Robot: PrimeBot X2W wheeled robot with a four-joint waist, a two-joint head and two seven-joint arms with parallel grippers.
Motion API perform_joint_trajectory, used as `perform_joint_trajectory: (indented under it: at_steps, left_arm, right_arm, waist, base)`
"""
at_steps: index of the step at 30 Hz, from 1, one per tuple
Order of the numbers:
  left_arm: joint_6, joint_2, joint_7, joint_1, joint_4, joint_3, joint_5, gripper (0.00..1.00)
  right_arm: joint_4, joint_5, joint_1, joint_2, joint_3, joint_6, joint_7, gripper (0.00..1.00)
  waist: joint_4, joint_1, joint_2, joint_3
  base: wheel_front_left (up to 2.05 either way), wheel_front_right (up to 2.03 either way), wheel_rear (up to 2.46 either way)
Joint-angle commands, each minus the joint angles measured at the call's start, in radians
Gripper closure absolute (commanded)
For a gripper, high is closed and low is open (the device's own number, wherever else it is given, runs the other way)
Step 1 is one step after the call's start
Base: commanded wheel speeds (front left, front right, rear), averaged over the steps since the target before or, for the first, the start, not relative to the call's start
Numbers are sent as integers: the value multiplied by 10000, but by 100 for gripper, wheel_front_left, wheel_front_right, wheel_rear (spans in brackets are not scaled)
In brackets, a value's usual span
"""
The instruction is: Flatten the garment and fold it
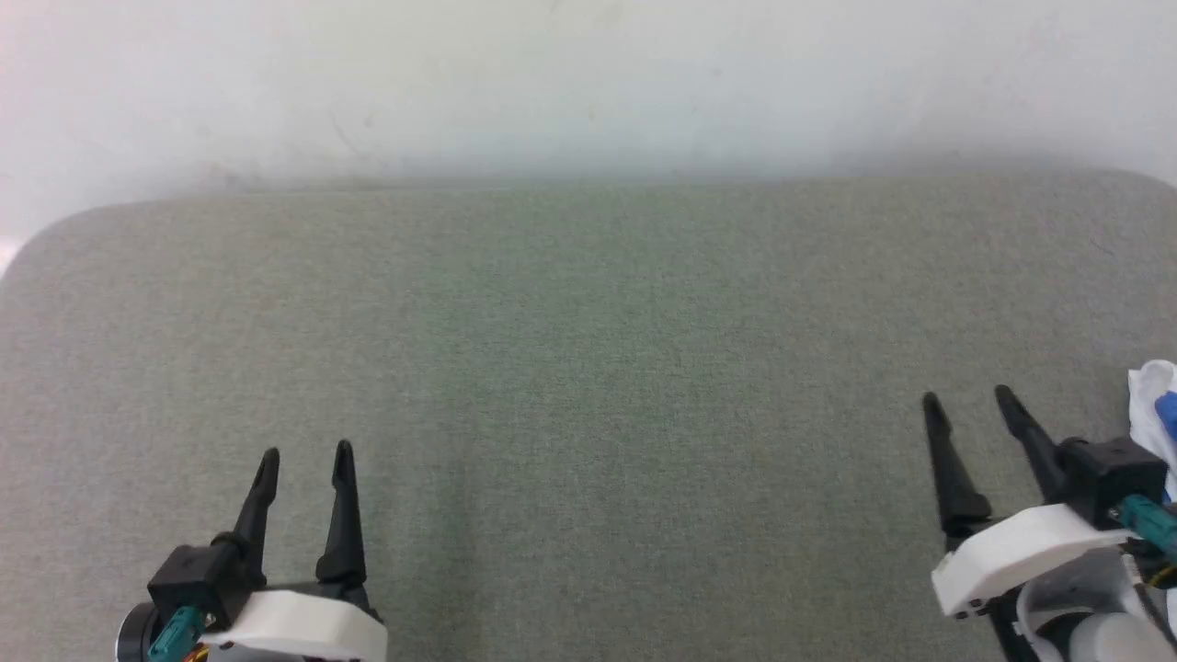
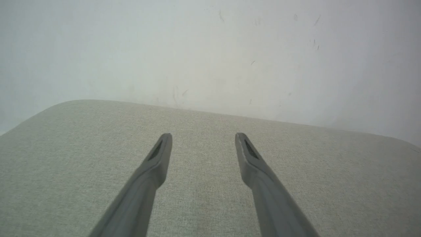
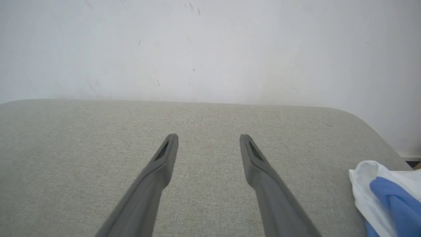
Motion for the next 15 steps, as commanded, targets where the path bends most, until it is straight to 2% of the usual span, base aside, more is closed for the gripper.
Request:
perform_joint_trajectory:
  at_steps: [1,6,15]
  left_arm:
    - [-7,104,-45,165,92,75,93,0]
    - [-40,263,-45,474,297,76,184,0]
    - [-97,319,-45,683,611,18,195,0]
  right_arm:
    - [-117,45,81,76,199,-17,-120,0]
    - [-391,33,492,208,653,-17,-243,0]
    - [-637,-39,1074,273,860,-17,-207,0]
  waist:
    - [306,1,0,-388]
    - [240,1,0,-675]
    - [-44,1,0,-841]
  base:
    - [0,0,0]
    - [0,0,0]
    - [0,0,0]
